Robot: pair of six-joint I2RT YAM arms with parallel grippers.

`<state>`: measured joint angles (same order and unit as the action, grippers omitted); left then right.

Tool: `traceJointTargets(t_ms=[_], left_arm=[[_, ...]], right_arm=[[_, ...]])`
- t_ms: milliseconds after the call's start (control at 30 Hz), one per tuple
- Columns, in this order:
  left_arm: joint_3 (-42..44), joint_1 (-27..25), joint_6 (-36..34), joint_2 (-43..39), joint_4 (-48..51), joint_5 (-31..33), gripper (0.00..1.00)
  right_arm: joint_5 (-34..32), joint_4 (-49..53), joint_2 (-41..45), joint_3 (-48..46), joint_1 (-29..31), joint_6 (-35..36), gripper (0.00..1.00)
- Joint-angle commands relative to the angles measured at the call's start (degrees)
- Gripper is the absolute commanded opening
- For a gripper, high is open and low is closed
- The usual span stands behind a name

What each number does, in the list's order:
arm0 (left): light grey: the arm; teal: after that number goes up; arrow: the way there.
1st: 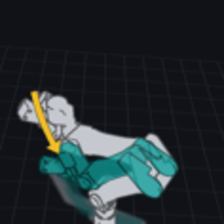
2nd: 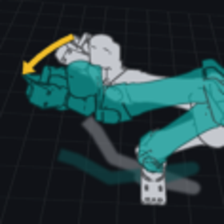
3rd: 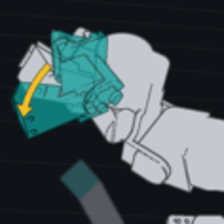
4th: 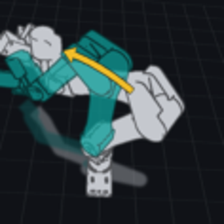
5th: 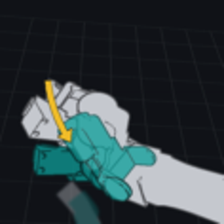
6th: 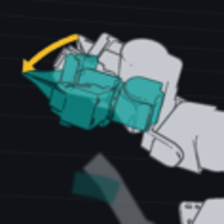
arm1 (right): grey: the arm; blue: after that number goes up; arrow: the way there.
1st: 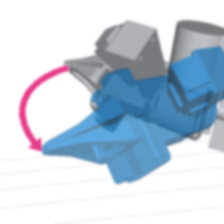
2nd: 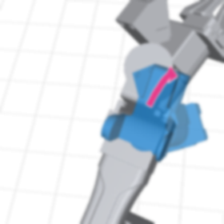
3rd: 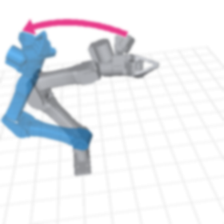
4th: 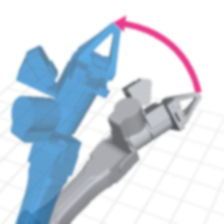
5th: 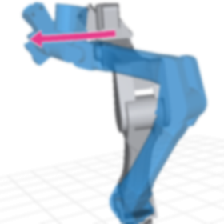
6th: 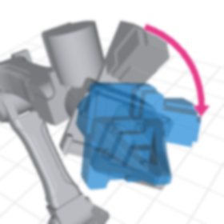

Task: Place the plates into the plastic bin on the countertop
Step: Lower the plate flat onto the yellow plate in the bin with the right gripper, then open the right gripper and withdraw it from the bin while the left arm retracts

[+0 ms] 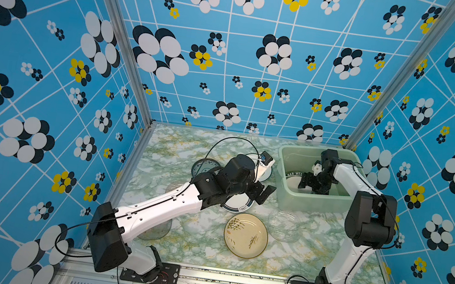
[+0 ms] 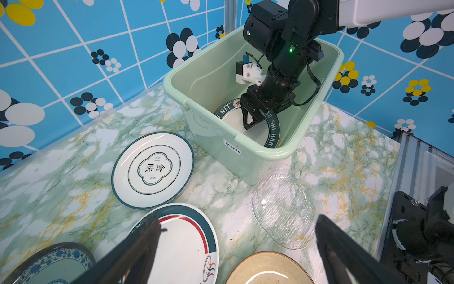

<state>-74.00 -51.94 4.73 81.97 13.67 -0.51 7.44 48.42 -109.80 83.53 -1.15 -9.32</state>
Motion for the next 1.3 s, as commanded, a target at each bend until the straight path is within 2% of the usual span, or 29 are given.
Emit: traceJointTargets(t_ms=[0, 267, 467, 500, 533, 567, 767, 1000, 1167, 1267], left_arm=[[0.4, 0.7, 0.5, -1.1, -1.2, 0.8, 0.99], [2.0, 1.1, 0.4, -2.8, -1.9, 1.7, 0.99], [3.6, 2.0, 0.0, -4.3, -1.9, 2.8, 0.99], [3.9, 2.1, -0.1, -4.5, -1.9, 3.4, 0.99], [4.1, 2.2, -0.2, -4.8, -1.8, 4.2, 0.99], [4.2, 2.4, -0.2, -5.0, -1.6, 4.9, 0.99], [6.1, 3.1, -1.2, -6.3, -2.3, 8.7, 0.99], [7.6, 5.0, 1.3, -8.5, -2.7, 10.6, 0.99], [6.3, 7.4, 4.8, -10.9, 2.6, 11.2, 0.99], [5.3, 10.3, 8.6, -13.3, 7.4, 8.7, 0.99]], right_arm=[[-3.5, -0.7, 0.9, -1.1, 1.0, -0.9, 0.83], [-11.0, -2.5, 3.6, -3.6, 3.8, -2.5, 0.87], [-14.1, -5.4, 5.4, -6.4, 4.2, -5.2, 0.90], [-14.1, -6.1, 5.9, -6.9, 4.3, -5.3, 0.90], [-14.0, -6.7, 6.5, -7.3, 4.4, -5.5, 0.97], [-14.0, -7.2, 7.0, -7.7, 4.5, -5.5, 0.99], [-13.6, -10.2, 10.1, -9.7, 4.7, -4.8, 0.99], [-11.1, -10.7, 13.2, -8.4, 4.7, -4.7, 0.99], [-8.4, -10.6, 21.6, -6.5, 4.7, -6.4, 0.99], [-6.9, -9.5, 28.2, -5.3, 4.8, -7.5, 0.99]])
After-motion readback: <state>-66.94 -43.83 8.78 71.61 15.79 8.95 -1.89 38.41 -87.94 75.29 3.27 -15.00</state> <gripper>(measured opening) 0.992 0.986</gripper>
